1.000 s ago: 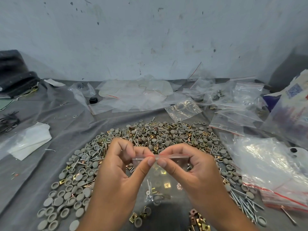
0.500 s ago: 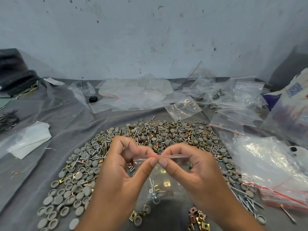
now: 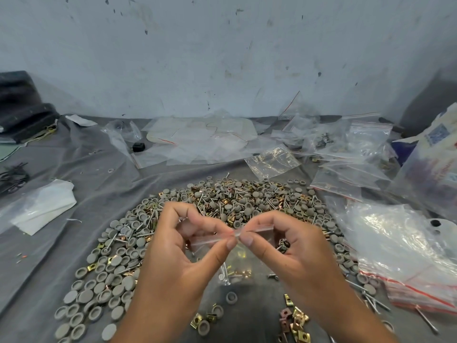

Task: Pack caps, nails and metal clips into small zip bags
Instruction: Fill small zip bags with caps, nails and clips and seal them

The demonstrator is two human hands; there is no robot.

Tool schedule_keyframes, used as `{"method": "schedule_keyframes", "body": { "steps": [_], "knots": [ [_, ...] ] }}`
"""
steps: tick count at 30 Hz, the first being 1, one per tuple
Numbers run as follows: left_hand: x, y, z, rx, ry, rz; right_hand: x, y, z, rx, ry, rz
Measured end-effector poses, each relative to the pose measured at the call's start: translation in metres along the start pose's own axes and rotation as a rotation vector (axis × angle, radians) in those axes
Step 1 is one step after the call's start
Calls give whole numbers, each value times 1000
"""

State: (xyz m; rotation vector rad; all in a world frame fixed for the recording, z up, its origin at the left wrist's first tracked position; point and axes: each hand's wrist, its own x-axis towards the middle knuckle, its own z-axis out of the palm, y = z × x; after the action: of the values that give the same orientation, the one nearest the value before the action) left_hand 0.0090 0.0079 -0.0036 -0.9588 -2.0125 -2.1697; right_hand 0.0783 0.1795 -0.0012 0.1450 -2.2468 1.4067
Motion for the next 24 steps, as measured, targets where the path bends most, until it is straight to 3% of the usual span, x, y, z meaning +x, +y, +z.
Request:
{"method": "schedule_keyframes", "body": {
  "steps": [24],
  "knots": [
    [2,0,-1,48,98,16,0,1,-3,16,31,4]
  ]
}}
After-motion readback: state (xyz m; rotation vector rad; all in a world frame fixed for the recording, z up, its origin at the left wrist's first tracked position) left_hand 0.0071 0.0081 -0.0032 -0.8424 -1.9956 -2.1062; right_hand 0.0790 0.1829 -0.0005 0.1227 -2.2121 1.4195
